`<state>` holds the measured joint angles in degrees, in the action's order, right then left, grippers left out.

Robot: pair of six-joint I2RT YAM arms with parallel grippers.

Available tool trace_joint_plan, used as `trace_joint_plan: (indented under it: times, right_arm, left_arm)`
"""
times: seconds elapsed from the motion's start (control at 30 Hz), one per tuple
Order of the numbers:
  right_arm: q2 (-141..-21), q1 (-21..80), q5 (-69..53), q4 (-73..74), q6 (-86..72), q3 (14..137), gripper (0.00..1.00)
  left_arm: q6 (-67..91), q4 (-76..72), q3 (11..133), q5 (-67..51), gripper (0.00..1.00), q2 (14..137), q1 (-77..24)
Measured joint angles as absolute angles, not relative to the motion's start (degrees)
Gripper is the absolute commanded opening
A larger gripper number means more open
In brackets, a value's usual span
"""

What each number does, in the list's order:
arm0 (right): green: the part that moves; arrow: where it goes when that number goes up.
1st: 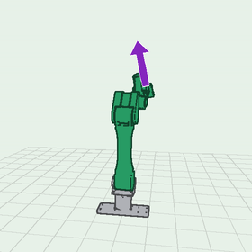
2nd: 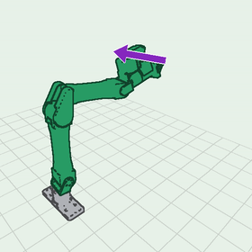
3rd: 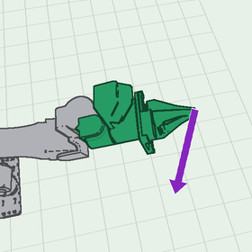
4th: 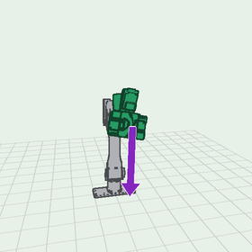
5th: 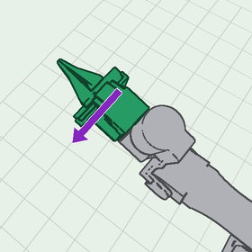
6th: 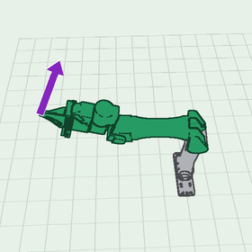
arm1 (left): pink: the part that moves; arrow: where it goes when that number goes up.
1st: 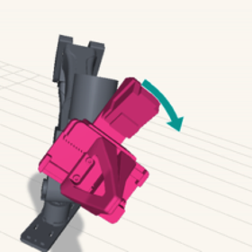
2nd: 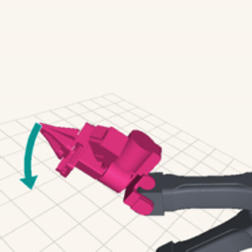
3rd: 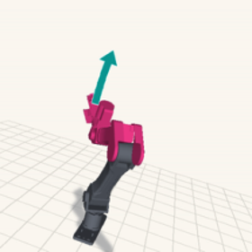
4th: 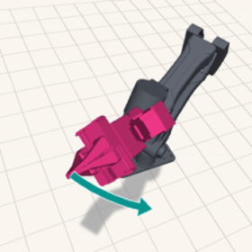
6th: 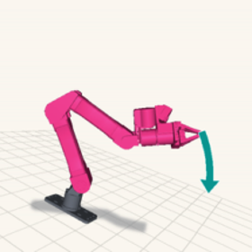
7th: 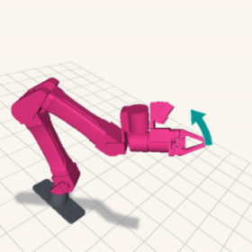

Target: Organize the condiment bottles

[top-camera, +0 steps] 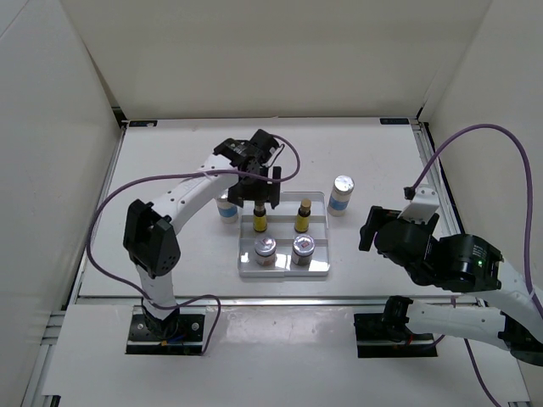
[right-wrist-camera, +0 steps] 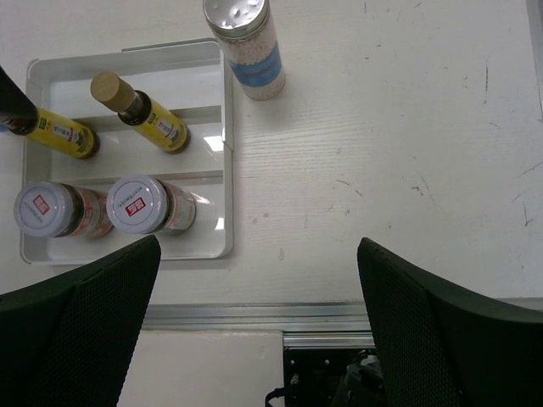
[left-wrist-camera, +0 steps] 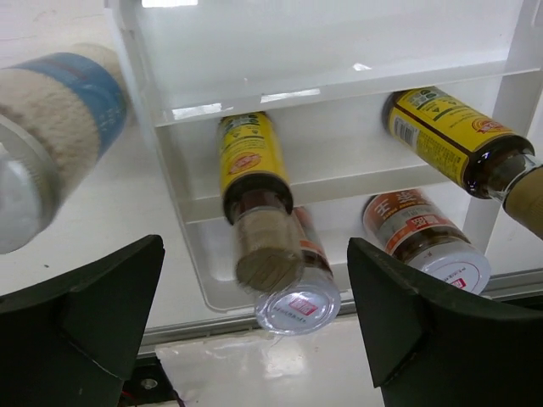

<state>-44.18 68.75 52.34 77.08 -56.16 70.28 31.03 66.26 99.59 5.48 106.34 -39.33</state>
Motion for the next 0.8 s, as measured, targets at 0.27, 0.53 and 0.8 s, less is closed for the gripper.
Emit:
trace_joint_plan:
  times: [0.27,0.53,0.8]
  right_arm:
    - [-46.7,68.8,52.3,77.1,-55.9,70.3,1.0]
    - [-47.7,68.8,51.9,76.9,-55.1,69.8,1.0]
    - [-38.1,68.8,51.7,77.1,-55.0,69.1,1.0]
  left_arm:
    - [28.0,69.1,100.7,8.3,1.0,95.0,-31.4]
    - [26.9,69.2,98.0,7.0,0.93,91.7,-21.4]
    - [26.1,68.8,96.1,4.6,0.92,100.1,-20.5]
